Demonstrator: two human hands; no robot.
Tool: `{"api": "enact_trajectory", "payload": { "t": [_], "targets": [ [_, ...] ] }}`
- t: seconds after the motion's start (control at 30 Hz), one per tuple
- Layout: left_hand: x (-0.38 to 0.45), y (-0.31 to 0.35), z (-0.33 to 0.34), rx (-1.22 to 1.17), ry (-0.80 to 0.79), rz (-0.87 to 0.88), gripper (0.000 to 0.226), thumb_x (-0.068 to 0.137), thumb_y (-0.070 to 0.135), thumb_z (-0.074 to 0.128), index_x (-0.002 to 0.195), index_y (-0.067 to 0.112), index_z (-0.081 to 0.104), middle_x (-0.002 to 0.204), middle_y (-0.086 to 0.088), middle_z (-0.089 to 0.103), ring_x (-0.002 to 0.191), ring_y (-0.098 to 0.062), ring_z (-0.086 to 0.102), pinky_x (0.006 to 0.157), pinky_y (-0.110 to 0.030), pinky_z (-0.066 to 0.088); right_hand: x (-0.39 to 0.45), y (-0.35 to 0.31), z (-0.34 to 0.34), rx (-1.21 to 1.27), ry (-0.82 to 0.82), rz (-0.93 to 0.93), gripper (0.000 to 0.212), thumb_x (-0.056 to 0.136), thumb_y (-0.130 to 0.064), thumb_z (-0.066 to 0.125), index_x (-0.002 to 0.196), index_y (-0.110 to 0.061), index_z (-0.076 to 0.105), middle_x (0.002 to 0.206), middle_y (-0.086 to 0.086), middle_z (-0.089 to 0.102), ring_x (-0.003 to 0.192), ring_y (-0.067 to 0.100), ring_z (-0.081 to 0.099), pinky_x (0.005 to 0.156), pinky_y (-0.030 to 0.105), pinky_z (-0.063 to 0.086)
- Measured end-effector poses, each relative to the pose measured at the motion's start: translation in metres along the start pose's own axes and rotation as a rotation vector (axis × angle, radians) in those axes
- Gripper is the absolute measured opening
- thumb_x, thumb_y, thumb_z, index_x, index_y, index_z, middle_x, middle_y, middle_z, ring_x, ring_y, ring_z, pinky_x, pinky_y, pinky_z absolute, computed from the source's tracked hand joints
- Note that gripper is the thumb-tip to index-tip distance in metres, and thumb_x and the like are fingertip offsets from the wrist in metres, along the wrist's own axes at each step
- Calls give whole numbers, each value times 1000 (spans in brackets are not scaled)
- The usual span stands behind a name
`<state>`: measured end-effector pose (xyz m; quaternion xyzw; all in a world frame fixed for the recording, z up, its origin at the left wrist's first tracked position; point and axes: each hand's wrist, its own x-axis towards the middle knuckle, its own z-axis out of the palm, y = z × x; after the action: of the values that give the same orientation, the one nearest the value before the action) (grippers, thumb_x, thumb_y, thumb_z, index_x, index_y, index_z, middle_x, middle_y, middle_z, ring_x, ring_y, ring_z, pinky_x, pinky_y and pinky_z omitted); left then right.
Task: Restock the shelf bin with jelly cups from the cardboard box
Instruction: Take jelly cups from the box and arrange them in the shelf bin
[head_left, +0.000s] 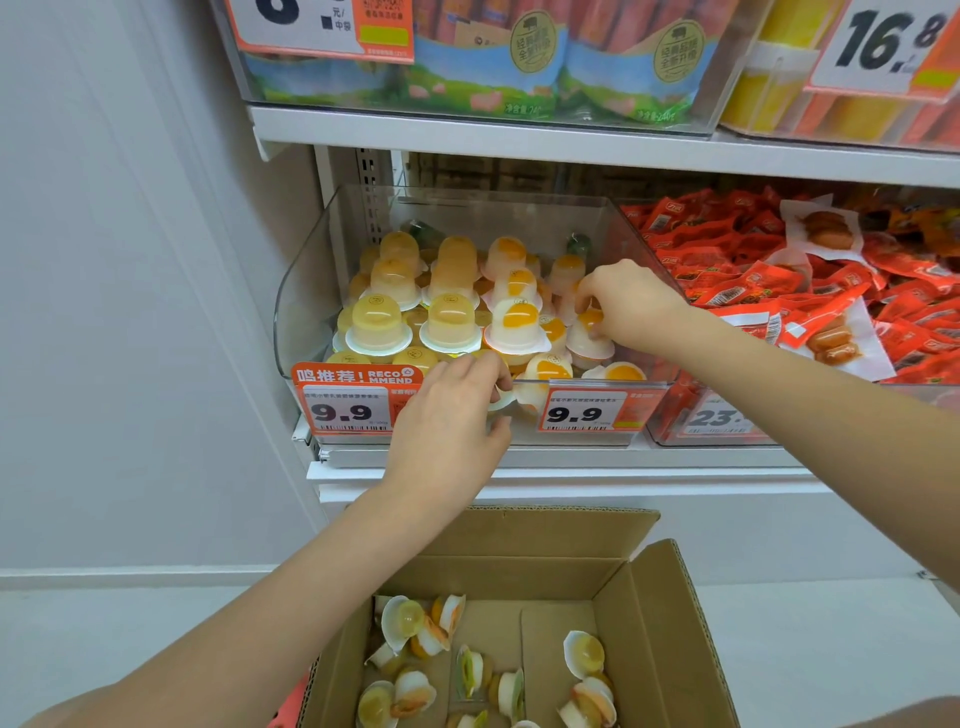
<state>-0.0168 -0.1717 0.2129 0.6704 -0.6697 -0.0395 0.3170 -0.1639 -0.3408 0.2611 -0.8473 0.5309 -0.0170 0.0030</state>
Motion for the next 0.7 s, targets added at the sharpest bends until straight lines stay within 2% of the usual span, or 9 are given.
{"api": "enact_trajectory", "payload": {
  "t": [0.17, 0.33, 0.47, 0.6, 0.7],
  "targets": [
    [-1, 0, -1, -5, -5, 0, 22, 84, 17, 63, 103, 21, 52, 102, 9, 54, 99, -12, 46, 71, -26, 42, 0, -2, -2, -20, -81, 12, 55, 74, -7, 79, 125, -10, 58, 123, 16, 60, 109, 35, 59, 81, 37, 48],
    [-2, -1, -2, -16, -16, -1, 21, 85, 17, 63, 103, 21, 52, 102, 8, 54, 99, -12, 46, 71, -28, 43, -1, -4, 0, -49, -66, 12, 47, 78, -3, 73, 122, -10, 59, 119, 18, 60, 105, 36, 60, 77, 37, 48],
    [-2, -2, -3, -12, -21, -3, 21, 85, 16, 62, 103, 21, 51, 103, 8, 54, 99, -13, 47, 71, -30, 45, -3, -4, -1, -63, -77, -5, 48, 80, -1, 70, 125, -11, 56, 121, 17, 60, 105, 35, 60, 72, 34, 44],
    [-2, -2, -3, -15, -15, 4, 21, 84, 16, 62, 103, 20, 52, 102, 8, 53, 98, -14, 47, 69, -29, 43, -7, -1, -3, -60, 3, -45, 33, 88, -5, 62, 120, -13, 59, 115, 15, 61, 98, 33, 60, 69, 35, 46],
    [-1, -2, -2, -5, -7, 14, 22, 84, 16, 62, 103, 20, 52, 101, 7, 53, 97, -14, 47, 67, -26, 40, -15, 0, -11, -99, 46, -92, 15, 88, -17, 63, 104, -18, 62, 103, 8, 63, 88, 29, 60, 62, 33, 42]
  ]
}}
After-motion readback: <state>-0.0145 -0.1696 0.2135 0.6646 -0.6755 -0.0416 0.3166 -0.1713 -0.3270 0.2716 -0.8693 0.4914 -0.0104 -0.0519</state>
